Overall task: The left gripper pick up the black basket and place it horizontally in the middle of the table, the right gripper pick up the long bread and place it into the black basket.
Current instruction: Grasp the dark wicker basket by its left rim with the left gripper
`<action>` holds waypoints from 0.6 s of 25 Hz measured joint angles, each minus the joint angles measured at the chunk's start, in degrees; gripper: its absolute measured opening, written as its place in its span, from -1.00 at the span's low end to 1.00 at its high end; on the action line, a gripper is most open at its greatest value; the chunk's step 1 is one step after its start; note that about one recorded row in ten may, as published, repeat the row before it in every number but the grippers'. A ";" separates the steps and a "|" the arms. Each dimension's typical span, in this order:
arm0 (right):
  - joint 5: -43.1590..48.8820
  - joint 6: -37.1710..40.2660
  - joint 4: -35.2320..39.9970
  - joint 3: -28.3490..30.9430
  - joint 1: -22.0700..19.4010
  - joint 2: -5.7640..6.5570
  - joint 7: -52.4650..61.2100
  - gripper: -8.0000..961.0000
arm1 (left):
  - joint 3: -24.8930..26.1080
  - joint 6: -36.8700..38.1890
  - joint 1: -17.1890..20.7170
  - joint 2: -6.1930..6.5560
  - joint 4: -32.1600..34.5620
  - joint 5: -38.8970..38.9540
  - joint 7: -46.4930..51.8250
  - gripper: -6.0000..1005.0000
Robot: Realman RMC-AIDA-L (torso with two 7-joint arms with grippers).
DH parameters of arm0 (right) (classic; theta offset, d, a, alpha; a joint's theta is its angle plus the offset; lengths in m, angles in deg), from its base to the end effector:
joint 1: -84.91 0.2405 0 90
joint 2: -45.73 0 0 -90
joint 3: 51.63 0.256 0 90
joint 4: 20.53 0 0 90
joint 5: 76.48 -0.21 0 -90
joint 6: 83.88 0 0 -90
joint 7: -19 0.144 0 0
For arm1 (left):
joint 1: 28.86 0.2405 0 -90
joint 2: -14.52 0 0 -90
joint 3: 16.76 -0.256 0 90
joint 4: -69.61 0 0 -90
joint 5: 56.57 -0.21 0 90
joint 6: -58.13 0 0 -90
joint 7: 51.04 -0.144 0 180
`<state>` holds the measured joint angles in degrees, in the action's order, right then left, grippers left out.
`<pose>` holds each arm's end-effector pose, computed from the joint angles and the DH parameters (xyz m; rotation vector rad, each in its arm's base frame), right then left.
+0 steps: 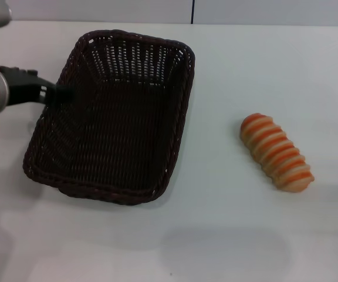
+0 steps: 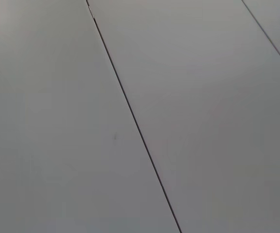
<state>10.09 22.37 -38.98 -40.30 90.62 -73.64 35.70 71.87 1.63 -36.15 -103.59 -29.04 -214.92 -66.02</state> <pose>0.3408 0.1791 0.0191 -1.0934 0.5420 1.0921 -0.2200 0.3324 0.0430 -2.0334 -0.9008 0.0640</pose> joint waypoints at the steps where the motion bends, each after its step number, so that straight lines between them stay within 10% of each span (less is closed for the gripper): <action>1: 0.00 0.00 -0.13 0.00 0.06 0.02 0.00 0.75 | 0.00 -0.37 -0.66 0.01 1.05 0.00 -0.01 0.59; 15: 0.10 0.58 -0.27 -0.75 0.41 0.09 0.03 0.75 | 1.02 -5.12 -4.26 -0.01 5.22 -1.03 -0.99 0.57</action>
<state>10.18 22.95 -39.25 -41.05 91.03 -73.55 35.73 72.89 -3.49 -40.41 -103.61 -23.82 -215.96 -67.01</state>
